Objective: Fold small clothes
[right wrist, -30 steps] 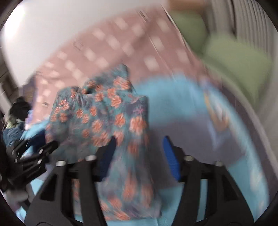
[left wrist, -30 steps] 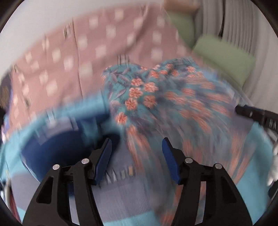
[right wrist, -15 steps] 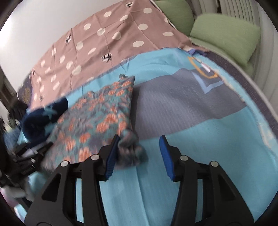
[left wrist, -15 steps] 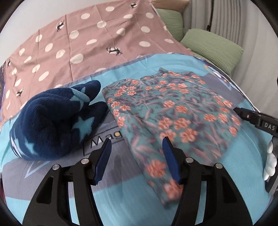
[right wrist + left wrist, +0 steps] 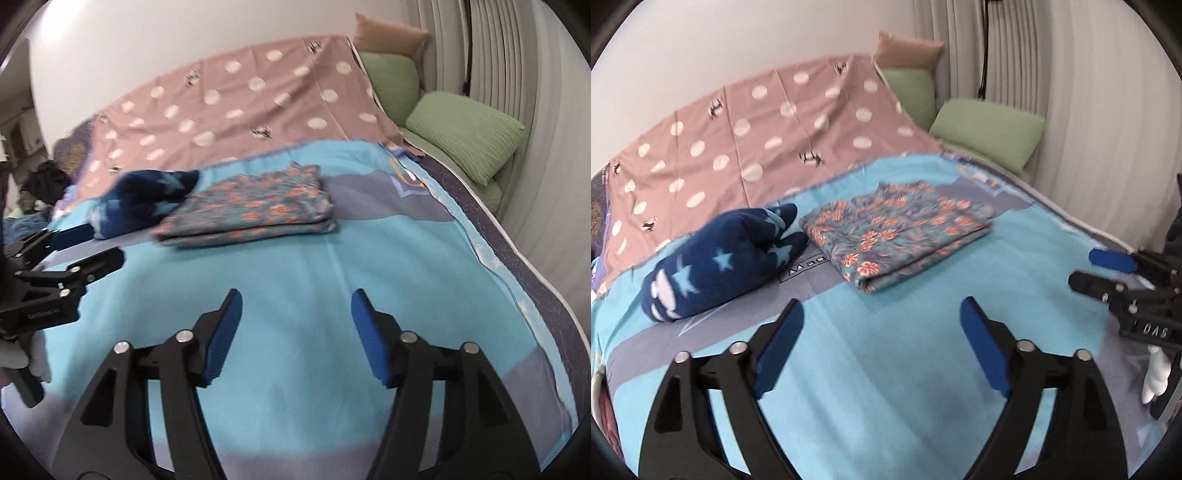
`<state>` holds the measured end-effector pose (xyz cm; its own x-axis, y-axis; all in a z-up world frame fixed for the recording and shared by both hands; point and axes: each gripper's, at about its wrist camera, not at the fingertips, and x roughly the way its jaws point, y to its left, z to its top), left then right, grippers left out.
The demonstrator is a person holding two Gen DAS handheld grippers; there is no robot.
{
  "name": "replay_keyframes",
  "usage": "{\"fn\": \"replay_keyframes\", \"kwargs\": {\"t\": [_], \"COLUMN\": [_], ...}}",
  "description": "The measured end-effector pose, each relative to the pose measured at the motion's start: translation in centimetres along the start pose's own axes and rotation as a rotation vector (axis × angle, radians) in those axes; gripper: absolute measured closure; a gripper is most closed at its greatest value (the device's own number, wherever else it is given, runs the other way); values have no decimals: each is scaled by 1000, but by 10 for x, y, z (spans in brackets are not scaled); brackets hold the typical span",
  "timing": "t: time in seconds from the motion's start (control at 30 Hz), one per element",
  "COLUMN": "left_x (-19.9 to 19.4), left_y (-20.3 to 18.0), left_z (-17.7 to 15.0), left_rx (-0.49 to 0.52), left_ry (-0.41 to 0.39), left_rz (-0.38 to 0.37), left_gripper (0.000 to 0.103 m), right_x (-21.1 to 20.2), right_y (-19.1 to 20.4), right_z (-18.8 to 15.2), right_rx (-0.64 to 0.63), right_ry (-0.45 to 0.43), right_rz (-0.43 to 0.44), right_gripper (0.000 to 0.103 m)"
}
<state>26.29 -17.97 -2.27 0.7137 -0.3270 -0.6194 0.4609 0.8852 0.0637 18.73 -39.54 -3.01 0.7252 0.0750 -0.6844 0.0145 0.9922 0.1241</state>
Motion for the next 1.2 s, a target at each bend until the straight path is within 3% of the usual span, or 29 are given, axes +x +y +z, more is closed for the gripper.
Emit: {"fn": "replay_keyframes", "kwargs": {"t": [0.07, 0.17, 0.23, 0.37, 0.47, 0.67, 0.83, 1.2], "left_x": [-23, -62, -85, -129, -154, -187, -205, -227], "left_y": [-1, -5, -9, -26, -36, -45, -44, -56], "left_z": [-8, -22, -29, -38, -44, -58, -69, -87], "left_rx": [-23, -49, -45, -5, -6, -29, -81, -87], "left_ry": [-32, -81, -119, -193, -219, -221, -207, -208], "left_rz": [-12, -21, 6, 43, 54, 155, 118, 122], "left_gripper": [12, 7, 1, 1, 1, 1, 1, 1], "right_x": [-20, -58, -84, -127, -156, -197, -215, -223], "right_y": [4, 12, 20, 38, 52, 62, 64, 66], "right_z": [-8, -21, -28, -39, -47, -61, -71, -90], "right_rx": [14, 39, 42, 11, -9, 10, 22, 16], "right_ry": [-11, -58, -103, -187, -230, -283, -288, -225], "right_rz": [-5, -29, -45, -84, -74, -69, -131, -121], "right_gripper": [35, 20, 15, 5, 2, 2, 2, 2]}}
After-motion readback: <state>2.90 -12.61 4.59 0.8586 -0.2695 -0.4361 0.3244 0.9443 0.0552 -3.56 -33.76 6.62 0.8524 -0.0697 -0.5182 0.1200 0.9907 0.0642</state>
